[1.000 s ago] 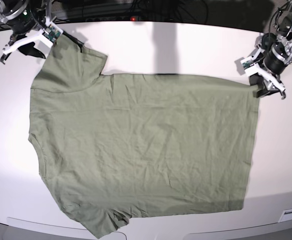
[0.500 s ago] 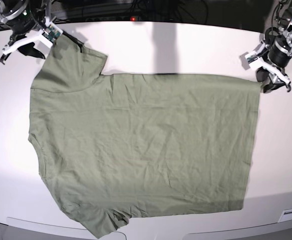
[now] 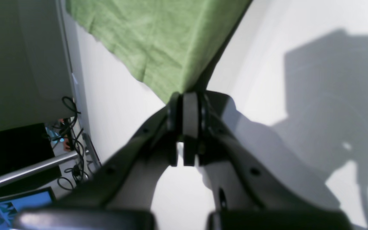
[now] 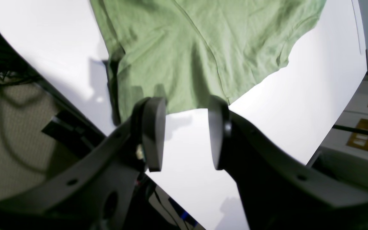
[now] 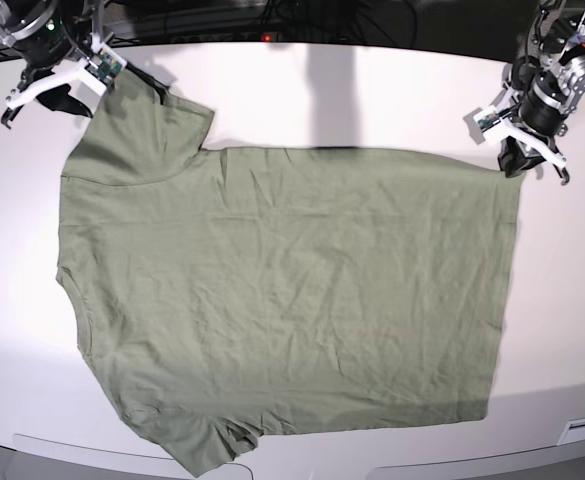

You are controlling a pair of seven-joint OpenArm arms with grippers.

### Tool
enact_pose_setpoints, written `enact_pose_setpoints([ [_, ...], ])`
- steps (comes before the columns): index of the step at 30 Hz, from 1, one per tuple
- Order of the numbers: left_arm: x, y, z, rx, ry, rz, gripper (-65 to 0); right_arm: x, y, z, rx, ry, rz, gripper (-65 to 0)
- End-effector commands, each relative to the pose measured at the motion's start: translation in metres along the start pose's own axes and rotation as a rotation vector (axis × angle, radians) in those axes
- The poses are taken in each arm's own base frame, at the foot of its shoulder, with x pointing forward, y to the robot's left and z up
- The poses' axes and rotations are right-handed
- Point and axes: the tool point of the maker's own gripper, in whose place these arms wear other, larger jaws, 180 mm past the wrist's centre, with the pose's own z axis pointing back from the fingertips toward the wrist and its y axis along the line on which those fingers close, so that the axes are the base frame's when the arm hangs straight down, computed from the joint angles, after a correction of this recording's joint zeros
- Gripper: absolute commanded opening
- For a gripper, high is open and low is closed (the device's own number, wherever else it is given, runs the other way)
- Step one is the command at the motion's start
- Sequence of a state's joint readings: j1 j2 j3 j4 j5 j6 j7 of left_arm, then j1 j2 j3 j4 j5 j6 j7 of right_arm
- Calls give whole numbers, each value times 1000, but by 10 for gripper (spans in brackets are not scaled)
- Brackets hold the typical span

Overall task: Fold the T-shirt properly
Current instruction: 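Grasp the hem corner of the green shirt with the left gripper, then grasp the shoulder edge by the sleeve with the right gripper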

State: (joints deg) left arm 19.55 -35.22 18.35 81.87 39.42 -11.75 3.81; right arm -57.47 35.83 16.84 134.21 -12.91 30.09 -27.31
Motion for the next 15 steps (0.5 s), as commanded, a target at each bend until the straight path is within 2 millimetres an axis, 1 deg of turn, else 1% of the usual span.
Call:
enact_pose_setpoints([
  [1,1,-63,9,-196,8,25,-650,4,-3,3,-10,-13,7,-420],
  [4,1,-63,9,-196,8,24,-650,8,-2,3,0,-39,-10,-418],
  [5,1,-63,9,-197,8,24,-650,11,1,3,17,-53,-35,-391],
  [8,1,-63,9,-197,8,25,-650,17,6,3,46,-85,-84,-259],
  [9,1,-63,9,-197,8,25,-650,15,6,2,48,-79,-87,-223],
  [10,1,-63,9,-197,8,25,-650,9,6,-2,47,-64,-92,-202],
  [13,1,-63,9,-196,7,25,-650,-12,4,-17,44,-20,-117,-200],
  [15,1,-63,9,-196,7,25,-650,-22,2,-29,39,-18,-138,-200],
])
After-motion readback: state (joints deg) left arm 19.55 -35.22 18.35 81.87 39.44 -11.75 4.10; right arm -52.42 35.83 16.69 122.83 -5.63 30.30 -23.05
